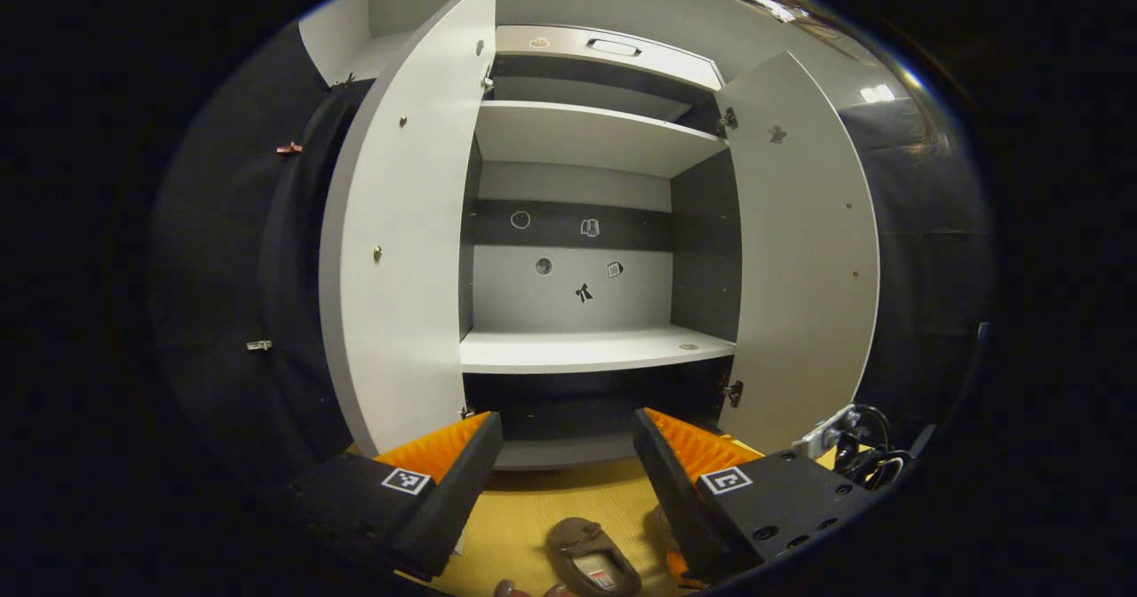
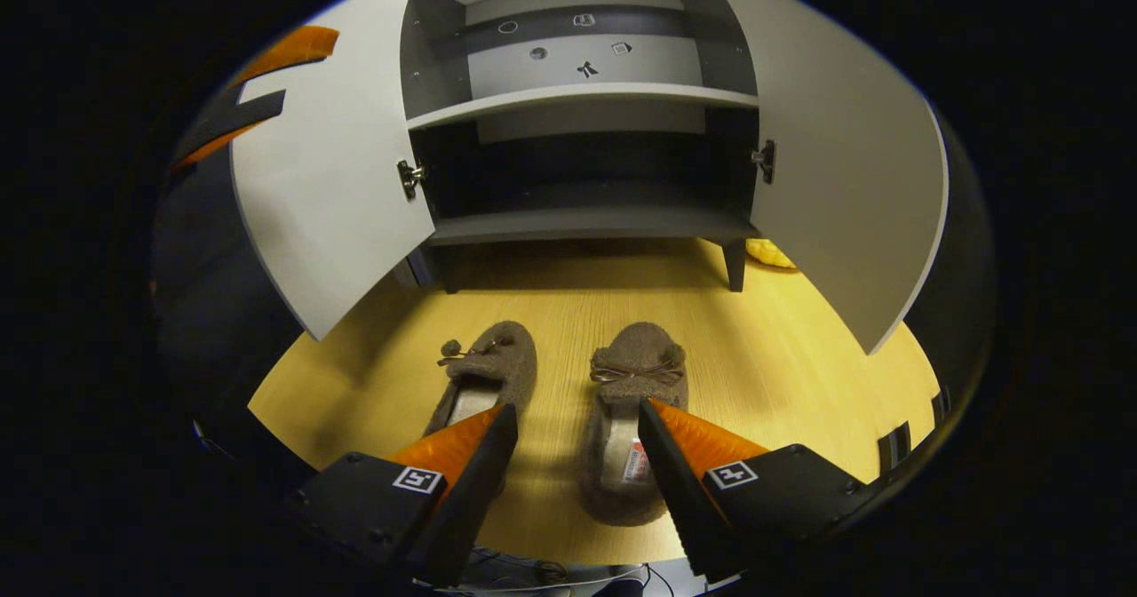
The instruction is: Grab one shoe with the right hand and put it into the shoe cabinet, grab the other shoe with the left hand and put it into the shoe cabinet; then close the right door with the right hand and the left door with the left hand.
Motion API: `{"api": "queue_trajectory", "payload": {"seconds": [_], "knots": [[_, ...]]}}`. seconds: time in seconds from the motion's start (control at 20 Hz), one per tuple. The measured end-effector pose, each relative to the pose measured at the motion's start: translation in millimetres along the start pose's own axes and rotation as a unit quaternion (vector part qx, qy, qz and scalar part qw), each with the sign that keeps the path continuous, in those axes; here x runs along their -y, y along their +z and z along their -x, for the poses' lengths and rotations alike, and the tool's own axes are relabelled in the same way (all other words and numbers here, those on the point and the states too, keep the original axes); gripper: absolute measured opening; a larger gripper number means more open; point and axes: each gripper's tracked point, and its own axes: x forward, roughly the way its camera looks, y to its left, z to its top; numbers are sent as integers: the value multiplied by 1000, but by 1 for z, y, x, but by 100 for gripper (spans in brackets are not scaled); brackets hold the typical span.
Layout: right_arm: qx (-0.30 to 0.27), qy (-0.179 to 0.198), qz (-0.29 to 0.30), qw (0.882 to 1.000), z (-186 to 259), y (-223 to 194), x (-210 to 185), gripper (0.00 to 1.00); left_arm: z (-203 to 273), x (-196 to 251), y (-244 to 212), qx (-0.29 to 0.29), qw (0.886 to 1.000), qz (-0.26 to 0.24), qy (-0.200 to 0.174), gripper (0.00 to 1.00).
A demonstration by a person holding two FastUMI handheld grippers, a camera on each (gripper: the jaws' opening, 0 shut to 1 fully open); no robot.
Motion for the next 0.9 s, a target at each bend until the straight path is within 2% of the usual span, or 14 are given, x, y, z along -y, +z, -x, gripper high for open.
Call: {"api": "queue_trajectory", "payload": {"seconds": [0.15,0.25,0.45,0.55,0.6,0.8,0.85,0.9], "knots": [[-18,-5,-8,1000,-21,-14,6,92,-4,0,-8,-5,1000,-8,0,95],[-25,-7,-13,1000,-33,-20,8,82,-6,1,-15,-13,1000,0,-3,94],[-28,-11,0,1000,-61,-23,12,78,-8,-3,-30,-34,999,4,-3,95],[-25,-13,10,1000,-74,-21,14,71,-8,-7,-33,-38,999,-1,1,95],[-24,-13,13,1000,-80,-20,15,71,-9,-8,-34,-41,999,-2,2,95],[-16,-41,42,998,-103,-15,29,65,-8,-8,-41,-50,999,2,0,95],[-21,-35,44,998,-110,-17,29,49,-7,-7,-43,-52,999,4,-1,95],[-25,-32,41,998,-112,-18,28,43,-7,-7,-45,-54,999,4,0,95]]}}
